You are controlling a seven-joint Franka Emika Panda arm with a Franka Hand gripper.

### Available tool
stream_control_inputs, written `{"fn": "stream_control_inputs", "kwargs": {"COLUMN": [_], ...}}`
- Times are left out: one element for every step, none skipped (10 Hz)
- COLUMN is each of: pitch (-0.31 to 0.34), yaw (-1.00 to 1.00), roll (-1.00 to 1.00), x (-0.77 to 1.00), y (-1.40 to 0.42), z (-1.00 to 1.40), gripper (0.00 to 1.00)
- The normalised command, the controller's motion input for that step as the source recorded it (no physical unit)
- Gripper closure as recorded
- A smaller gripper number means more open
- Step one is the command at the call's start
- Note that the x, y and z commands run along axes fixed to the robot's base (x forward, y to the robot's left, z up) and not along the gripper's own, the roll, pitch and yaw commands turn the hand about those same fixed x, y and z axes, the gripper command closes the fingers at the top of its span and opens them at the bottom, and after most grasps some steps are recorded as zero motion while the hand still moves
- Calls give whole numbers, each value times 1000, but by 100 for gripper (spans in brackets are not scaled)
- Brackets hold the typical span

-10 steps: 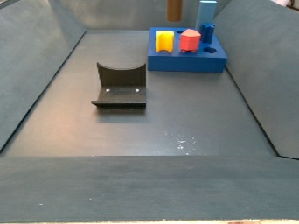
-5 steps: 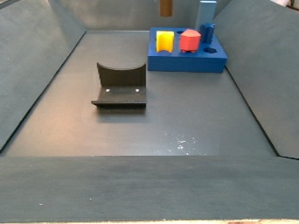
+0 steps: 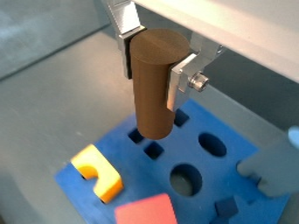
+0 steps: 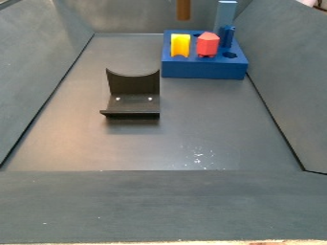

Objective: Pick up the round object. Move to above the board. Insert the round object.
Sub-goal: Insert the round object.

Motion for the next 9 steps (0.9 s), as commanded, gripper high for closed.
{"fn": "stream_control_inputs", "kwargs": {"pitch": [-466, -394, -283, -211, -149, -126, -74, -71, -51], "yaw": [0, 0, 0, 0, 0, 0, 0, -43, -89], "roll": [-120, -174, -203, -311, -323, -100, 0, 20, 197], "x": [-469, -394, -251, -80, -20, -106, -177, -237, -289], "y": [111, 114, 0, -17, -6, 0, -11, -6, -54], "z": [-537, -569, -486, -400, -360, -271, -69, 0, 134], "gripper": [100, 100, 100, 100, 100, 100, 100, 100, 100]}}
